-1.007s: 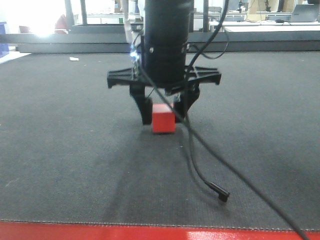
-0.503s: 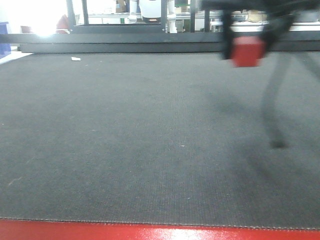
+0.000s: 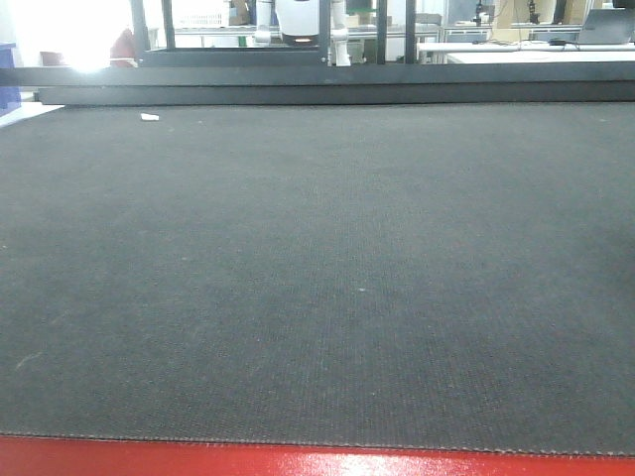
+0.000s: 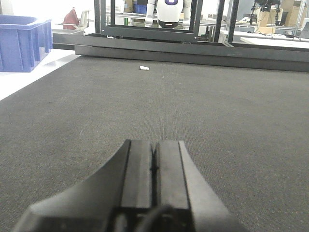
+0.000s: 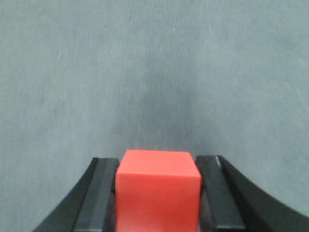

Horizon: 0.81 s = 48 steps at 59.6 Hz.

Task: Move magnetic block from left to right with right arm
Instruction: 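Lift the red cube with the right gripper up off the table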

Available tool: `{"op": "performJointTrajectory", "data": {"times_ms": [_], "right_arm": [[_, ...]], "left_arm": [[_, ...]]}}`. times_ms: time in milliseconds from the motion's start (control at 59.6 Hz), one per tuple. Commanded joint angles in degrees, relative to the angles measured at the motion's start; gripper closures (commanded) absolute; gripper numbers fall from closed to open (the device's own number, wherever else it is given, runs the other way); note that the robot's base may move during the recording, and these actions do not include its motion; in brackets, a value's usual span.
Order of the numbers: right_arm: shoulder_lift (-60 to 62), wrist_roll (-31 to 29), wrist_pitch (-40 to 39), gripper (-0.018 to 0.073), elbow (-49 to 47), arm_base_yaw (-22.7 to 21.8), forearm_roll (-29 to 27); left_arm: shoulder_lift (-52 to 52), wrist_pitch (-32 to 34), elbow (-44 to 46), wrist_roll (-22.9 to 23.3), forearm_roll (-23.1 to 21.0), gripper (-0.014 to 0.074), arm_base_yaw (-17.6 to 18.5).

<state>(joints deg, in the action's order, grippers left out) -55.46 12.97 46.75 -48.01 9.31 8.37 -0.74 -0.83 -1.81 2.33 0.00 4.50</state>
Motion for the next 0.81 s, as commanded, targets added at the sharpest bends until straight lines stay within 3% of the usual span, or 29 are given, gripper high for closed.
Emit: {"op": "performJointTrajectory", "data": {"times_ms": [0,470,789], "right_arm": [[7.26,-2.05,-4.74,0.0362,1.97,-0.36,0.03],[37.14,-2.68,-4.51,0.0362,6.31,-0.36,-0.01],[47.66,-2.68,-5.19,0.0362,5.98,-0.36,-0.01]], "left_arm": [[-0.83,5.19,-0.59,0.38,0.00,0.0713,0.15],[-0.83,5.19,-0.59,0.38,0.00,0.0713,0.15],[-0.83,5.19,-0.59,0.38,0.00,0.0713,0.15]]}}
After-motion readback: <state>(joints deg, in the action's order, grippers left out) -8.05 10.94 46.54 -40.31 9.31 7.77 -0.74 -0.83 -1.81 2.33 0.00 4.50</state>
